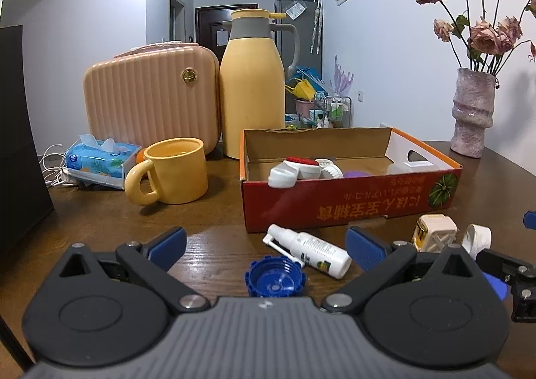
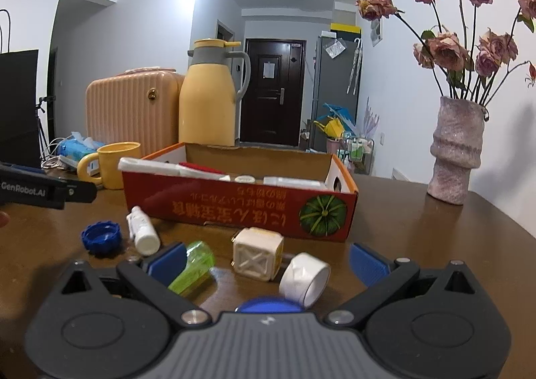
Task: Organize rigid objects
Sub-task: 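Grasp the blue round lid with the right gripper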
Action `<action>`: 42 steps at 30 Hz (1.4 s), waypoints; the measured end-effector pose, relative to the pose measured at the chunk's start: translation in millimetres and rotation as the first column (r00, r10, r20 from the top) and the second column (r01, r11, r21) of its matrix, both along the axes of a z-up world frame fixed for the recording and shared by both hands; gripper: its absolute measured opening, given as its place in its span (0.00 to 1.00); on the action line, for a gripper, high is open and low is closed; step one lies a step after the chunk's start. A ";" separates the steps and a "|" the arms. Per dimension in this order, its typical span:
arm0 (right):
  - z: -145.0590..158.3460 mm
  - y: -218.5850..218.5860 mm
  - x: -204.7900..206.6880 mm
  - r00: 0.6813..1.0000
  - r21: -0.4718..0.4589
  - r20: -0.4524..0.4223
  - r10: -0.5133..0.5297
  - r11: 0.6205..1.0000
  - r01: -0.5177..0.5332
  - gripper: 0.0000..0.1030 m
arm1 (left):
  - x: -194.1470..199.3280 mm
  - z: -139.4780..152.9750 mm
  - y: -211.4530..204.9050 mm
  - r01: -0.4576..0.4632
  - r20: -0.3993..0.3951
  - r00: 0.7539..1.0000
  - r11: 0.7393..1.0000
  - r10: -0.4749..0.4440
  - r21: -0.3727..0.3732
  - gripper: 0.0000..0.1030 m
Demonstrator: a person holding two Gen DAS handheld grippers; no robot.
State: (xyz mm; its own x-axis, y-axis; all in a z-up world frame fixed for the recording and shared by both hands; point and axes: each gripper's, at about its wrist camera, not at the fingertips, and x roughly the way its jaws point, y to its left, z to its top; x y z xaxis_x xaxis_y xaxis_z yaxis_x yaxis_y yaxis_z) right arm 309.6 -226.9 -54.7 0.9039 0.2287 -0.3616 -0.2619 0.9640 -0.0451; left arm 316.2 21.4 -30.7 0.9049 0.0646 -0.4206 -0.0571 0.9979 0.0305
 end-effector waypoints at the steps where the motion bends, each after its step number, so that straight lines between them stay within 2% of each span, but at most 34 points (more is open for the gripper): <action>1: -1.0 0.6 -2.8 1.000 0.000 -0.006 0.000 1.000 0.000 1.00 | -1.6 0.1 0.1 0.000 0.000 1.000 1.000 0.000 0.000 1.00; 14: -7.4 1.4 -3.2 0.999 0.004 -0.039 -0.008 1.000 0.008 1.00 | -9.0 1.8 -0.8 0.027 0.012 1.000 1.000 -0.027 -0.004 1.00; 19: -7.5 1.0 -3.3 0.999 -0.004 -0.037 -0.020 1.000 0.020 1.00 | -4.0 -2.0 -1.8 0.022 -0.020 1.000 1.000 -0.022 0.005 1.00; 27: -19.1 3.9 11.0 0.988 -0.052 -0.145 -0.050 0.998 0.042 0.99 | 1.8 -6.5 1.8 0.018 -0.056 0.998 1.000 -0.018 -0.010 1.00; 30: -23.0 2.8 14.9 0.981 -0.051 -0.188 -0.049 0.998 0.040 0.94 | 1.9 -6.9 1.4 0.019 -0.061 0.998 1.000 -0.020 -0.009 1.00; 34: -31.2 -2.7 25.6 0.951 -0.010 -0.306 -0.051 0.999 0.050 0.68 | 1.6 -7.3 0.3 0.020 -0.061 0.998 1.000 -0.020 -0.005 1.00; 35: -30.6 -4.1 24.8 0.952 -0.005 -0.300 -0.060 0.998 0.061 0.64 | 1.6 -7.3 0.4 0.021 -0.062 0.998 1.000 -0.021 -0.007 1.00; 38: -29.5 -6.6 22.1 0.955 0.024 -0.294 -0.040 0.998 0.050 0.63 | 2.3 -8.0 -0.3 0.020 -0.066 0.998 1.000 -0.020 -0.006 1.00; 42: -23.5 -4.2 13.8 0.972 0.028 -0.233 -0.020 0.999 0.028 0.63 | 4.6 -9.9 -1.5 0.022 -0.074 0.997 1.000 -0.022 -0.005 1.00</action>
